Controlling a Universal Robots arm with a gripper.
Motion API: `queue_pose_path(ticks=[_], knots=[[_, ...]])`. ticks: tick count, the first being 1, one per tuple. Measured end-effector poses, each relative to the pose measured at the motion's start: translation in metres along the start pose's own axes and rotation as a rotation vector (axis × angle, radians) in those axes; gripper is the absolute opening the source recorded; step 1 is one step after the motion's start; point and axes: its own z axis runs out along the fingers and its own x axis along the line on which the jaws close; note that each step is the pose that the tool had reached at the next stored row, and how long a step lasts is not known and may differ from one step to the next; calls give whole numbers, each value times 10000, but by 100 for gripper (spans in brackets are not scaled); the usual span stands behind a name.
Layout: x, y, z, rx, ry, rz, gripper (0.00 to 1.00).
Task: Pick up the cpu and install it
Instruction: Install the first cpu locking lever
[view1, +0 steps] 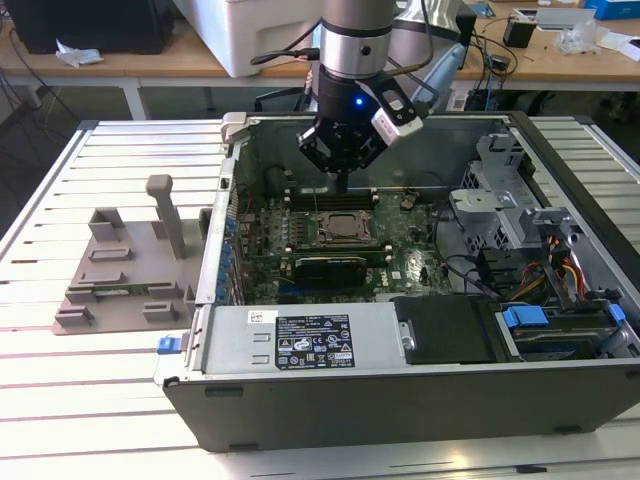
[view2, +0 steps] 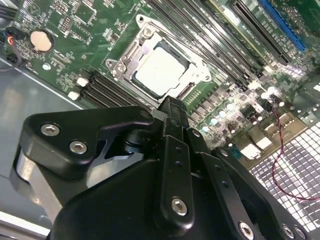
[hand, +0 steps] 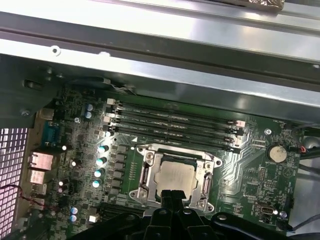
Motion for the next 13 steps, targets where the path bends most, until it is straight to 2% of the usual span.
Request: queue_pose_path(ticks=[13], knots=[[151,24,3,0,0,0,11]])
